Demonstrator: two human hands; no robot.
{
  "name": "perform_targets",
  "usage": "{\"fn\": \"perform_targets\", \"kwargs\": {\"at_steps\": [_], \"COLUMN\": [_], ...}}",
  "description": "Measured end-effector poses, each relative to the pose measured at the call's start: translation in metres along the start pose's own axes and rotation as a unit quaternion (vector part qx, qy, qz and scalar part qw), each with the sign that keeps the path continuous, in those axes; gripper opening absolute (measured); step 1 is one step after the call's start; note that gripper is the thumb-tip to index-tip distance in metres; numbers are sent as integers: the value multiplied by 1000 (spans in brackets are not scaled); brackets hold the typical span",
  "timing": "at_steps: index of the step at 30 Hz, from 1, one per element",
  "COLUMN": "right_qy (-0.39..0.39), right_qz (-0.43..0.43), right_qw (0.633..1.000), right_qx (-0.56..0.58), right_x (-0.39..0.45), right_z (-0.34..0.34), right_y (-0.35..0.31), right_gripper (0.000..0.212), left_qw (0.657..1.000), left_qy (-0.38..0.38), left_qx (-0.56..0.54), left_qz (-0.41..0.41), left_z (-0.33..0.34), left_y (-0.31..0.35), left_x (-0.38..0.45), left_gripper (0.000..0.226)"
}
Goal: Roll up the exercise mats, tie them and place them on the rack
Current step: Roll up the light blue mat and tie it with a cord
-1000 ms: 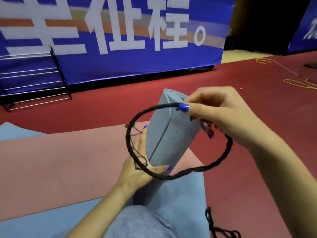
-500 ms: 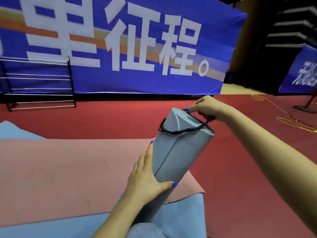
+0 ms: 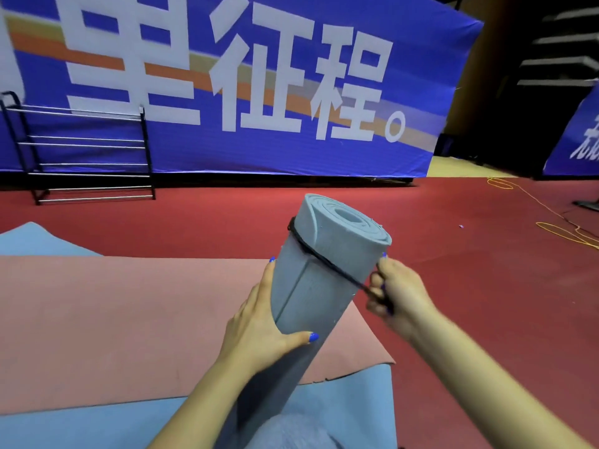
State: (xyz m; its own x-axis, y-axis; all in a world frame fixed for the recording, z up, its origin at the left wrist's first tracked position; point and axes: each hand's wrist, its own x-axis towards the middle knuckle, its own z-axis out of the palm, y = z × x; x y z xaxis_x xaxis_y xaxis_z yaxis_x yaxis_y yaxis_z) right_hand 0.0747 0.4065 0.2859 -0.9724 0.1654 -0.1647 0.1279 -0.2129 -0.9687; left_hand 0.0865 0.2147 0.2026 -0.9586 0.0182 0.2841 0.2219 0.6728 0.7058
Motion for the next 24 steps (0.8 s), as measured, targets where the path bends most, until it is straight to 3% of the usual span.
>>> {"fn": "perform_targets", "kwargs": {"at_steps": [3,6,10,15,19,24], "right_qy": [27,29,-19,-95,-105,-161], "right_qz": [-62,-81,12,-37,-120,-70], "right_qw": [997,996,998,989,941,977], "right_qx": [-31,22,66,-107,-300,-122], "right_x": [-31,-34,-16,5,32,44], "right_z": [22,44,67,115,150,173], "right_y": [30,29,16,3,11,32], "right_gripper": [7,19,39,30,20,18], "left_qw": [1000,999,994,982,972,981], "left_qy": [1,-2,48,118,159,100], "left_qx": [-14,-45,-73,-92,-75,-98], "left_qz": [-11,-19,-60,-120,-153,-137], "left_z": [-4,-15,-35,-64,-84,-93], "left_y": [-6,-15,-31,-53,-67,-75], "left_x": [3,6,5,-3,-15,-24], "left_gripper": [130,133,141,143,140,140]}}
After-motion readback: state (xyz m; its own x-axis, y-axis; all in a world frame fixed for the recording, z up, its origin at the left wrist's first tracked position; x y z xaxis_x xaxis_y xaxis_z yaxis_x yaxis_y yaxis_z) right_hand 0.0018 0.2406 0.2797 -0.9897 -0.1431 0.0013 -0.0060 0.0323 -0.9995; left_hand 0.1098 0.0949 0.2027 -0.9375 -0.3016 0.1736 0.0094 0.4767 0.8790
